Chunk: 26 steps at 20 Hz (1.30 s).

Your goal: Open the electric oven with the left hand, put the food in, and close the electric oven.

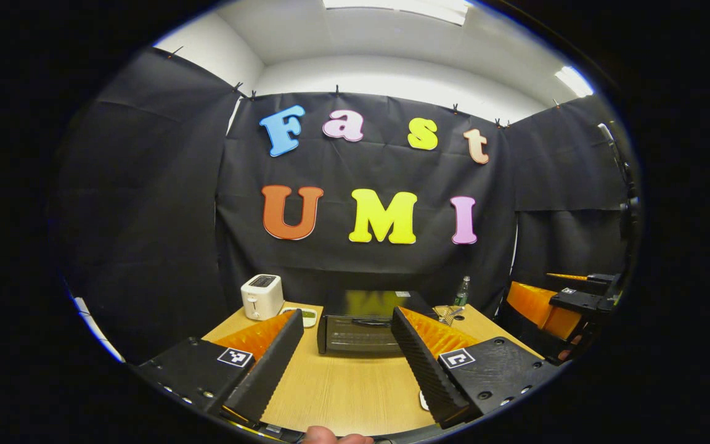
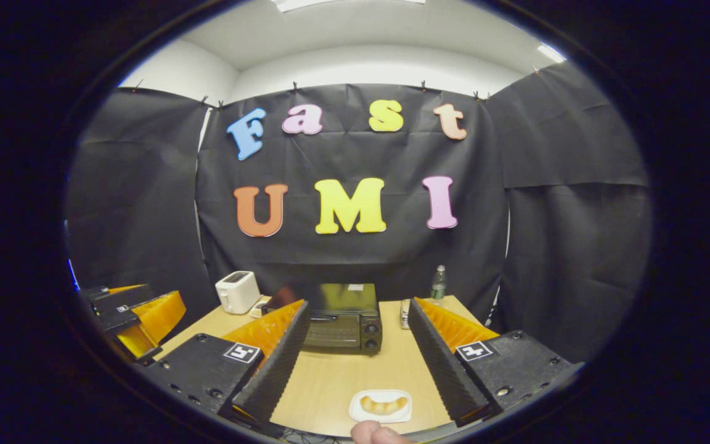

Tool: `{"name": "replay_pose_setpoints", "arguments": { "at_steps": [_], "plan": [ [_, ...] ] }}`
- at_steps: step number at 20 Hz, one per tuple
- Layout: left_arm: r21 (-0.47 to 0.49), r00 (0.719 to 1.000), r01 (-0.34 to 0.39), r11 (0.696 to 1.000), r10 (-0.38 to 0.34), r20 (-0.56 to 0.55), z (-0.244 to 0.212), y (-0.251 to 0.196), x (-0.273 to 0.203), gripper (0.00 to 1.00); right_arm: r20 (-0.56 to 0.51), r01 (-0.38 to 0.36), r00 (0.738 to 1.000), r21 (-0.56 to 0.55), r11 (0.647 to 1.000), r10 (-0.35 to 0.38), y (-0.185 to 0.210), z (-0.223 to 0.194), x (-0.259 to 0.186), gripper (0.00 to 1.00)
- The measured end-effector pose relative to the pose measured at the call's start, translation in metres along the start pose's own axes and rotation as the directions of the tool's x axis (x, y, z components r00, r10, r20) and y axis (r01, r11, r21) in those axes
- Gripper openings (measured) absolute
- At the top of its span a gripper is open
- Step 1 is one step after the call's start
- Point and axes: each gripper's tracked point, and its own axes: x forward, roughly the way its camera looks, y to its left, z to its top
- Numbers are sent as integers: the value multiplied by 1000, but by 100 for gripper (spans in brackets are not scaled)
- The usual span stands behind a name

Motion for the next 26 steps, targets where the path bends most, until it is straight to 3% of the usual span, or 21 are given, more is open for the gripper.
{"name": "replay_pose_setpoints", "arguments": {
  "at_steps": [12,22,26],
  "plan": [
    [-4,994,55,998,-55,-92,-40,-49,119,94,-28,138,990,62,988,-137,-103,-13,55,100],
    [33,980,25,999,-18,-198,-105,-58,253,95,-90,240,968,56,969,-235,-180,-24,95,97],
    [42,960,13,999,-1,-279,-144,-58,290,95,-137,250,960,28,968,-244,-196,-32,106,97]
  ]
}}
